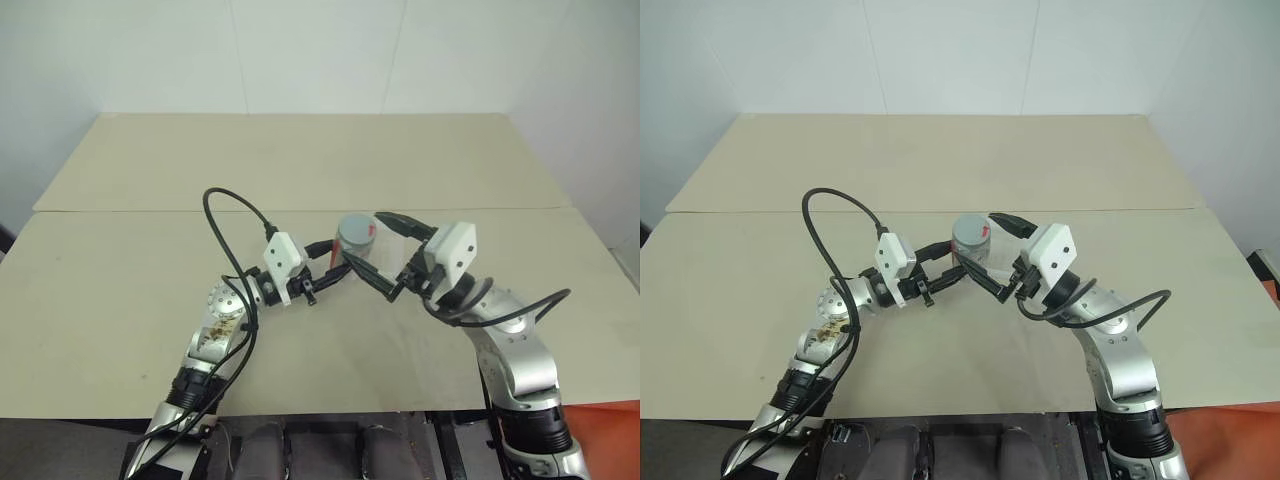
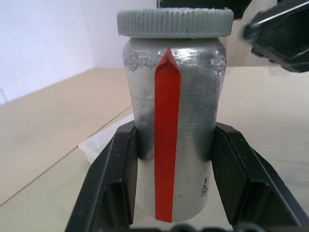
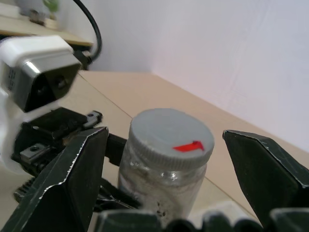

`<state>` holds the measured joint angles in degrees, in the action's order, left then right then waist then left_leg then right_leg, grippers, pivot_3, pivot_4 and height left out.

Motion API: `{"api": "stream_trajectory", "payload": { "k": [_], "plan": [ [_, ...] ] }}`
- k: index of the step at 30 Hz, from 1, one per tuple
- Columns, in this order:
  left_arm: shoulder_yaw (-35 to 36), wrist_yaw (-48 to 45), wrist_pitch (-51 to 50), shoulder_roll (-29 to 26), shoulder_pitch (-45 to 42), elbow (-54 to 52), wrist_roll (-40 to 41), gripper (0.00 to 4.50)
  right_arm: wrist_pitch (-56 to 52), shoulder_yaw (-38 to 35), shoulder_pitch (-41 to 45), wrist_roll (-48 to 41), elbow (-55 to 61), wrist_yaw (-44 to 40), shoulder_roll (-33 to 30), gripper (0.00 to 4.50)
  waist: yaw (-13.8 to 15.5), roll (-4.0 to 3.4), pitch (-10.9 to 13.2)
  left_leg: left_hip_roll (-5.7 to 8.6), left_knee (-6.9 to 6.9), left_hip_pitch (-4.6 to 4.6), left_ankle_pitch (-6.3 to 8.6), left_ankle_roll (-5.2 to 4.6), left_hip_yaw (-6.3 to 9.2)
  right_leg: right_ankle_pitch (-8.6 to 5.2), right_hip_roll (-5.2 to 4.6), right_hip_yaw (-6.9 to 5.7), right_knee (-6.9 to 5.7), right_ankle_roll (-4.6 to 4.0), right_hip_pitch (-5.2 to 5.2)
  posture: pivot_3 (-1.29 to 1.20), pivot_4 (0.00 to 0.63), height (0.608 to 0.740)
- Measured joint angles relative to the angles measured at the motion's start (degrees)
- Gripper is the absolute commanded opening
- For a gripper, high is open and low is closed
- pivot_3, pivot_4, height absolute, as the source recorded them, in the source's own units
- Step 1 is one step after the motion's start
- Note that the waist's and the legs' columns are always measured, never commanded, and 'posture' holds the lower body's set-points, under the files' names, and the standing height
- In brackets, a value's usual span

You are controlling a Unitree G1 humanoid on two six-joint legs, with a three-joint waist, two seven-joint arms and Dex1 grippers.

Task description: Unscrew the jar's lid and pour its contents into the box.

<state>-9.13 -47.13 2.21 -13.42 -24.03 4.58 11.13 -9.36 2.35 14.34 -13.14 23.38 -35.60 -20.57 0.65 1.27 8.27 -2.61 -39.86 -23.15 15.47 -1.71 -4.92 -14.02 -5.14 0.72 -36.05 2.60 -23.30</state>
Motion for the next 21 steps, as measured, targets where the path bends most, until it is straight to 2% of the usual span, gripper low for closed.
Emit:
{"api": "stream_trajectory", "payload": {
  "k": [3, 8, 21],
  "plan": [
    [-0.1, 0.0, 0.5, 0.3, -0.7, 1.2, -0.3, 1.89, -2.3, -0.2, 0.5, -1.3, 1.3, 3.5, 3.0, 4.43, -0.2, 0.0, 0.0, -0.03, 0.01, 0.0, 0.0, 0.0, 0.02, 0.0, 0.03, 0.0, 0.0, 0.0, 0.0, 0.0, 0.15, 0.74],
    [0.0, 0.2, 0.5, 0.6, -1.0, 1.3, 0.0, 1.89, -4.9, -0.2, 1.3, -1.8, 1.4, 5.2, 3.3, 4.43, -0.1, 0.0, 0.0, -0.02, 0.01, -0.02, 0.0, 0.0, 0.03, 0.0, 0.01, -0.01, 0.03, 0.0, 0.0, 0.0, 0.15, 0.74],
    [0.4, 0.0, 0.0, 1.0, -1.1, 1.2, 2.6, 1.89, -7.3, -0.4, 2.1, -6.3, -0.6, 3.6, 3.3, 4.43, -0.1, 0.0, 0.0, -0.02, 0.01, -0.02, 0.0, 0.0, 0.05, 0.0, 0.01, 0.0, 0.03, 0.0, 0.0, 0.0, 0.15, 0.74]
  ]
}}
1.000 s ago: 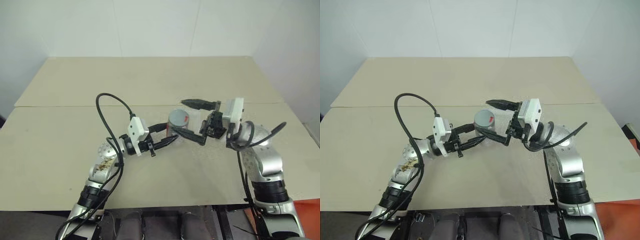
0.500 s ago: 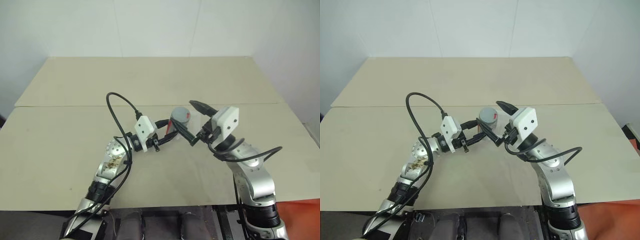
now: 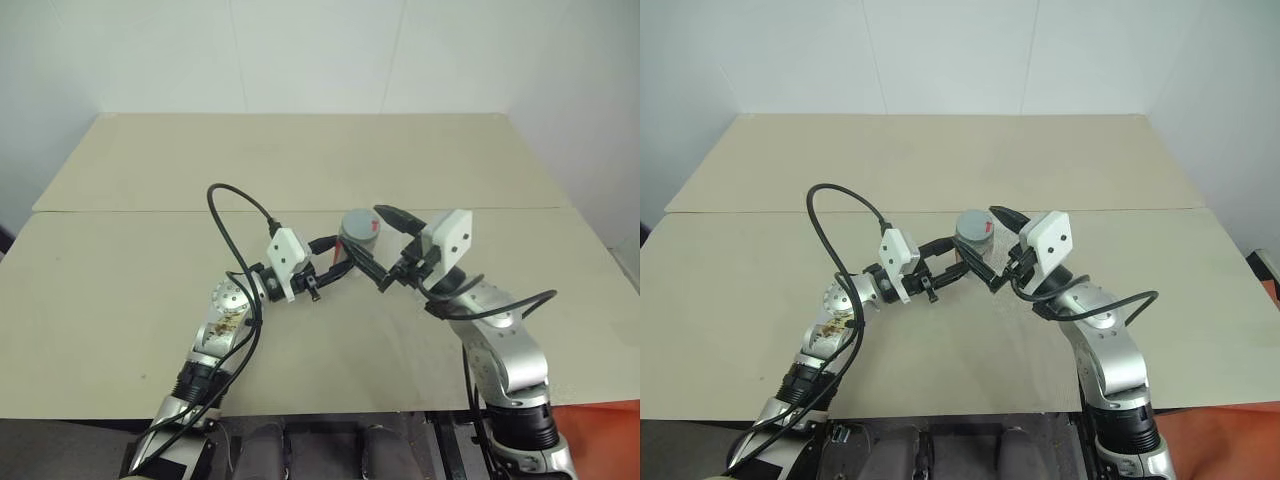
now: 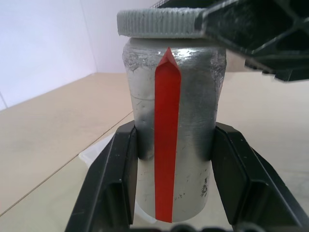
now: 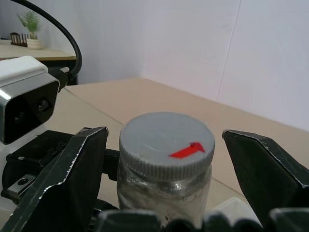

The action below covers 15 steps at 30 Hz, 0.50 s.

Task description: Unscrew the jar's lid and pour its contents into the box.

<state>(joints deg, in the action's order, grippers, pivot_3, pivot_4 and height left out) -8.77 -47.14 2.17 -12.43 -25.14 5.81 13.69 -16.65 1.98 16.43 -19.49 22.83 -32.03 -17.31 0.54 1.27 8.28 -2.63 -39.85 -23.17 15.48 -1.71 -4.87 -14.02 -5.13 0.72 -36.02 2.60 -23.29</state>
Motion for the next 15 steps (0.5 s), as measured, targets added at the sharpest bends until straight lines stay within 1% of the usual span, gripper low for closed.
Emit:
{"api": "stream_trajectory", "payload": {
  "k": [4, 7, 9, 10, 15],
  "plan": [
    [0.0, -0.3, -0.1, 0.0, 0.0, 0.0, 0.2, 1.89, -0.1, -0.1, 0.0, -1.6, -0.1, -0.3, 0.0, 4.43, 0.0, 0.0, 0.0, 0.0, 0.0, 0.0, 0.0, 0.0, 0.0, 0.0, 0.0, 0.0, 0.0, 0.0, 0.0, 0.0, 0.15, 0.74],
    [0.0, -0.4, -0.2, 0.0, 0.0, 0.0, 0.2, 1.89, -0.1, -0.2, 0.0, -2.1, -0.1, -0.4, 0.0, 3.81, 0.0, 0.0, 0.0, 0.0, 0.0, 0.0, 0.0, 0.0, 0.0, 0.0, 0.0, 0.0, -0.01, 0.0, 0.0, 0.0, 0.15, 0.74],
    [0.0, -0.6, -0.6, 0.0, 0.0, 0.0, 0.3, 1.89, -0.1, -0.3, 0.0, -2.2, -0.3, -0.4, -0.1, 3.09, 0.0, 0.0, 0.0, 0.0, 0.0, 0.0, 0.0, 0.0, 0.0, 0.0, 0.0, 0.0, 0.0, 0.0, 0.0, 0.0, 0.15, 0.74],
    [-0.1, -0.7, -0.7, 0.0, 0.0, 0.0, 0.3, 1.89, -0.1, -0.3, 0.0, -2.3, -0.4, -0.4, -0.1, 2.83, 0.0, 0.0, 0.0, 0.0, 0.0, 0.0, 0.0, 0.0, -0.01, 0.0, 0.0, 0.0, 0.0, 0.0, 0.0, 0.0, 0.15, 0.74],
    [-0.1, -0.8, -1.1, 0.0, 0.0, 0.0, 0.3, 1.89, -0.1, -0.3, 0.0, -2.7, -0.7, -0.5, -0.2, 2.8, 0.0, 0.0, 0.0, 0.0, 0.0, 0.0, 0.0, 0.0, -0.01, 0.0, 0.0, 0.0, 0.0, 0.0, 0.0, 0.0, 0.15, 0.74]
  ]
}}
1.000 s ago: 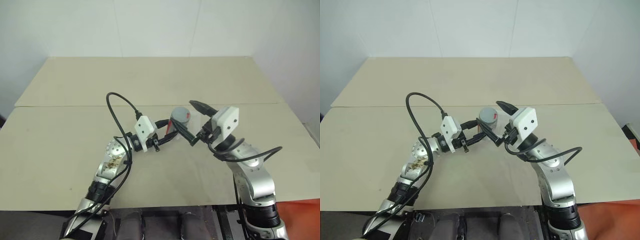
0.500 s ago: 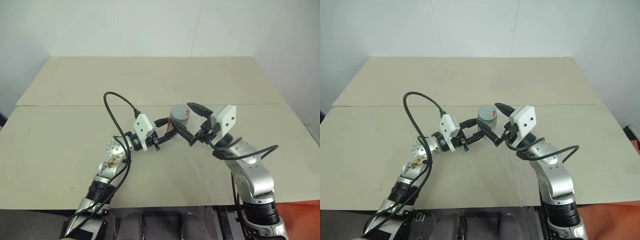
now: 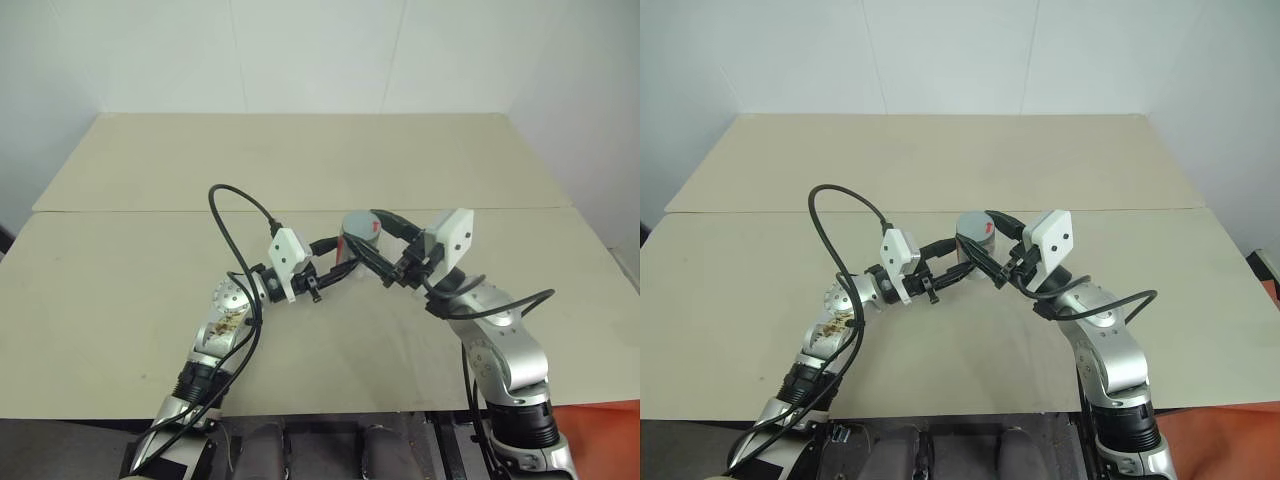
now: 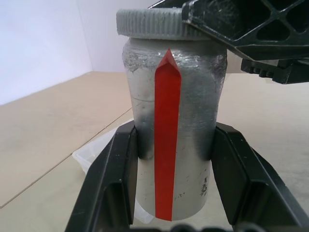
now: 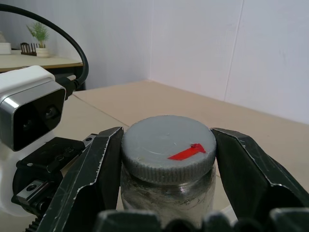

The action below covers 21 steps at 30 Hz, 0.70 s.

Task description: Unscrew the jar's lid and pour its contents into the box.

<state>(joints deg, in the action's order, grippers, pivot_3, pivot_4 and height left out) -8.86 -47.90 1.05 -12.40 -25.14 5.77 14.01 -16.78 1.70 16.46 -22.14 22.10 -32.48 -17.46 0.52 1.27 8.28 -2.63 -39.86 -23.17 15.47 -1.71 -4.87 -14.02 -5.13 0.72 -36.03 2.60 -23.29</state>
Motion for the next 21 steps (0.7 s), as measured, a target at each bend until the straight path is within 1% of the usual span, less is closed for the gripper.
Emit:
{"api": "stream_trajectory", "payload": {
  "k": [5, 8, 15, 21],
  "plan": [
    [0.0, -0.5, -0.1, -0.1, 0.0, 0.0, 0.3, 1.89, 0.0, 0.0, 0.0, 0.0, 0.0, -0.1, -0.1, 2.8, 0.0, 0.0, 0.0, 0.0, 0.0, 0.0, 0.0, 0.0, 0.0, 0.0, 0.0, 0.0, 0.0, 0.0, 0.0, 0.0, 0.15, 0.74],
    [0.0, -2.4, -0.7, -1.0, 0.3, -0.3, 1.5, 1.89, 0.4, 0.3, 0.1, 0.0, 0.0, -2.6, -2.2, 2.8, 0.0, 0.0, 0.0, 0.0, 0.0, 0.0, 0.0, 0.0, 0.0, 0.0, 0.0, 0.0, 0.01, 0.0, 0.0, 0.0, 0.15, 0.74],
    [0.0, -8.4, -4.4, -4.5, 2.4, -3.0, 5.8, 1.89, 1.1, 1.3, 2.2, -2.7, -2.2, -12.5, -7.4, 2.8, -0.1, 0.0, 0.0, -0.03, 0.0, 0.02, 0.0, 0.0, 0.04, 0.0, 0.01, 0.01, -0.01, 0.0, 0.0, 0.0, 0.15, 0.74],
    [0.0, -12.4, -8.1, -6.3, 3.1, -6.4, 9.2, 1.89, 0.9, 1.1, 6.4, -8.8, -6.1, -23.4, -12.6, 2.8, 0.1, 0.0, 0.0, -0.02, 0.0, 0.02, 0.01, -0.01, 0.06, 0.0, 0.0, 0.0, 0.02, 0.0, 0.04, 0.0, 0.15, 0.74]
  ]
}}
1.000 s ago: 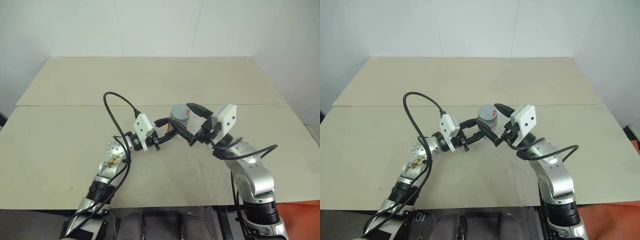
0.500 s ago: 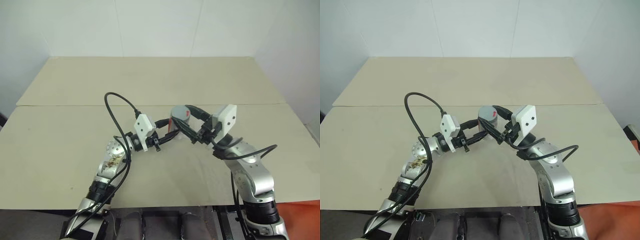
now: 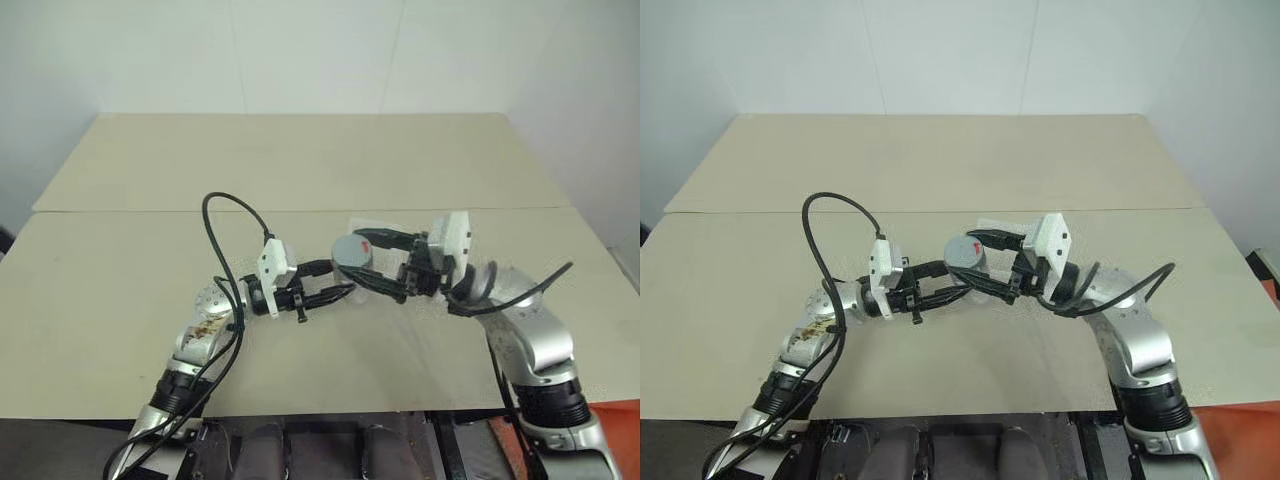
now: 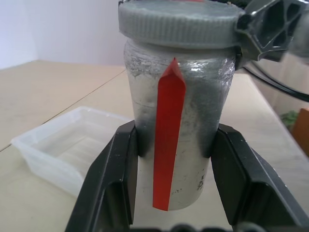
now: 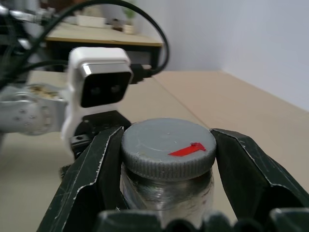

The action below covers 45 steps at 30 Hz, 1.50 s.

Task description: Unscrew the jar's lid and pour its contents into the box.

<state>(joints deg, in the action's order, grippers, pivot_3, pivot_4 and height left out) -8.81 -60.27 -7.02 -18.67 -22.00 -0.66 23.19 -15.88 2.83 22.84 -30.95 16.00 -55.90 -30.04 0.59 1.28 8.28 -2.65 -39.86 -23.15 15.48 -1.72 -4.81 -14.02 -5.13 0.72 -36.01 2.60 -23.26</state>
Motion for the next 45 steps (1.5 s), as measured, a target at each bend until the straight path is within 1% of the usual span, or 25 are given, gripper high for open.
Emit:
{"api": "stream_trajectory", "payload": {
  "k": [7, 9, 16, 21, 27, 35, 37, 38, 40, 41, 45],
  "plan": [
    [-0.3, -2.3, -0.9, -0.4, 0.2, -1.4, 0.6, 1.89, 0.0, -0.4, 5.0, -5.3, -9.3, -13.4, -3.3, 2.8, 0.0, 0.0, 0.0, 0.0, 0.0, 0.0, 0.0, -0.01, -0.02, 0.0, 0.01, 0.0, 0.0, 0.0, 0.0, 0.0, 0.15, 0.74],
    [-0.4, -2.9, -1.1, -0.6, 0.2, -1.9, 0.7, 1.89, 0.0, -0.4, 6.1, -6.0, -11.1, -16.1, -3.9, 2.8, 0.0, 0.0, 0.0, 0.0, 0.0, 0.01, 0.0, -0.01, -0.01, 0.0, 0.0, 0.01, 0.0, 0.0, 0.0, 0.0, 0.15, 0.74],
    [-0.4, -3.6, -1.6, -0.4, 0.2, -2.2, 1.5, 1.89, 0.4, 0.5, 12.4, -5.9, -20.4, -26.6, -4.1, 2.8, 0.0, 0.0, 0.0, -0.01, 0.0, 0.01, 0.0, -0.01, -0.02, 0.0, 0.01, 0.01, -0.01, 0.0, -0.01, 0.0, 0.15, 0.74],
    [-0.3, -3.6, -1.6, -0.1, 0.0, -2.2, 1.6, 1.89, 1.8, 1.1, 16.0, -5.2, -26.1, -31.7, -3.0, 2.8, 0.0, 0.0, 0.0, -0.01, -0.01, 0.01, 0.0, 0.0, -0.04, 0.0, 0.01, 0.01, -0.02, 0.0, -0.01, 0.0, 0.15, 0.74],
    [0.6, -3.0, -1.6, 0.1, -0.3, -2.0, 1.5, 1.89, 4.4, 2.6, 19.4, -5.0, -31.2, -33.6, -1.7, 2.8, 0.0, 0.0, 0.0, -0.01, -0.01, 0.0, 0.0, 0.0, -0.04, 0.0, 0.0, 0.0, -0.02, 0.0, -0.02, 0.0, 0.15, 0.74],
    [1.5, -2.8, -1.6, 0.2, -0.4, -1.4, 1.5, 1.89, 6.7, 3.5, 21.5, -3.6, -33.6, -33.8, -0.2, 2.8, 0.0, 0.0, 0.0, -0.02, -0.01, 0.0, 0.0, 0.0, -0.05, 0.0, -0.01, 0.0, -0.03, 0.0, -0.02, 0.0, 0.15, 0.74],
    [1.5, -2.8, -1.6, 0.2, -0.5, -1.3, 1.5, 1.89, 6.7, 3.3, 21.6, -3.6, -33.9, -33.8, 0.1, 3.52, 0.0, 0.0, 0.0, -0.01, -0.02, 0.0, 0.0, 0.0, -0.06, 0.0, -0.01, 0.0, -0.03, 0.0, -0.02, 0.0, 0.15, 0.74],
    [1.5, -2.9, -1.6, 0.3, -0.5, -1.3, 1.6, 1.89, 7.1, 3.1, 21.7, -3.4, -34.0, -33.7, 0.1, 3.68, 0.0, 0.0, 0.0, -0.01, -0.02, 0.0, 0.0, 0.0, -0.06, 0.0, -0.02, 0.0, -0.03, 0.0, -0.02, 0.0, 0.15, 0.74],
    [1.4, -3.3, -1.4, 0.9, -0.6, -1.3, 1.8, 1.89, 8.1, 3.1, 21.7, -2.9, -34.0, -33.7, 0.0, 4.3, 0.1, 0.0, 0.0, -0.01, -0.02, -0.01, 0.0, 0.0, -0.08, 0.01, -0.02, -0.01, -0.03, 0.0, -0.02, 0.0, 0.15, 0.74],
    [1.2, -3.6, -1.4, 1.2, -0.6, -1.3, 1.9, 1.89, 9.0, 3.0, 21.6, -2.6, -34.0, -33.7, 0.0, 4.44, 0.0, 0.0, 0.0, -0.01, -0.02, -0.01, 0.0, 0.0, -0.08, 0.01, -0.01, -0.01, -0.03, 0.0, -0.02, 0.0, 0.15, 0.74],
    [1.4, -3.5, -1.0, 1.1, -0.6, -1.3, 1.9, 1.89, 14.5, 1.6, 20.7, -0.3, -32.7, -32.2, 0.1, 4.44, 0.0, 0.0, 0.0, -0.02, -0.01, 0.0, 0.0, 0.0, -0.08, 0.01, -0.01, -0.01, -0.04, 0.0, -0.03, 0.0, 0.15, 0.74]
  ]
}}
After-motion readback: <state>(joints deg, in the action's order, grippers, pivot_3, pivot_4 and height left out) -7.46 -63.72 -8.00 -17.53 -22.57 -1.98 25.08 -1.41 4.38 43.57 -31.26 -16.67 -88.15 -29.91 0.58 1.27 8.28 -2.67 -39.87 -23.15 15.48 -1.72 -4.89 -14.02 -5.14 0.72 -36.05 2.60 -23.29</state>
